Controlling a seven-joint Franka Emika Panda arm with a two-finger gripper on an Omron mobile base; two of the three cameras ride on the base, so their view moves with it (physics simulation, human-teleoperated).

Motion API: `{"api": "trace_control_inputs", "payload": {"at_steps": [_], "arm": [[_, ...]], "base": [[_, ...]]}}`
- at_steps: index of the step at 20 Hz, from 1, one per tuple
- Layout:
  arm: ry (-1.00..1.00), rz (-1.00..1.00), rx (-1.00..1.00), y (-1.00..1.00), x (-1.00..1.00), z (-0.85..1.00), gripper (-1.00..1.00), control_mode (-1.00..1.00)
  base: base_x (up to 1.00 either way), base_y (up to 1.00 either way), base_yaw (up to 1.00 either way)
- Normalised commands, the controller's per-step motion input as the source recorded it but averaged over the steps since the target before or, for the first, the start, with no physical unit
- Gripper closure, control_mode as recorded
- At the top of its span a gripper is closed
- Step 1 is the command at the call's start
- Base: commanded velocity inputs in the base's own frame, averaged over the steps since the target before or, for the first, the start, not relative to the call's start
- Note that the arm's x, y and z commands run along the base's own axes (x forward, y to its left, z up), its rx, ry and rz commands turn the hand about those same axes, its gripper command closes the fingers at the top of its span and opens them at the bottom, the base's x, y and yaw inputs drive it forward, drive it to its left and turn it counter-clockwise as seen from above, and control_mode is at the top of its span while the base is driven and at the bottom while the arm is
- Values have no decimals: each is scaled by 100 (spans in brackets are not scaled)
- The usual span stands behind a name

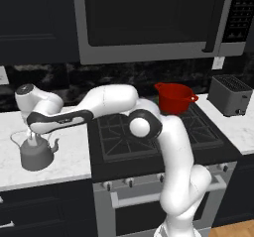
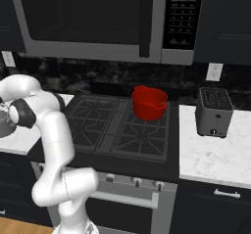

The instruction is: Pick the kettle from the counter and place it on a stove burner. Then turn the burner on.

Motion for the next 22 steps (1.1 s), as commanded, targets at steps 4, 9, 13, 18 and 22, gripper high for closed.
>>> {"api": "trace_control_inputs", "payload": {"at_steps": [4,9,13,18,22], "arm": [[-7,0,-1,-7,5,-27,100,-100],[-20,-2,3,-38,-3,26,100,-100],[-21,-11,1,-87,-19,26,100,-100],[-19,-20,1,-100,-5,13,100,-100],[-19,-22,1,-100,0,4,100,-100]], "base": [[0,0,0],[0,0,0],[0,0,0],[0,0,0],[0,0,0]]}}
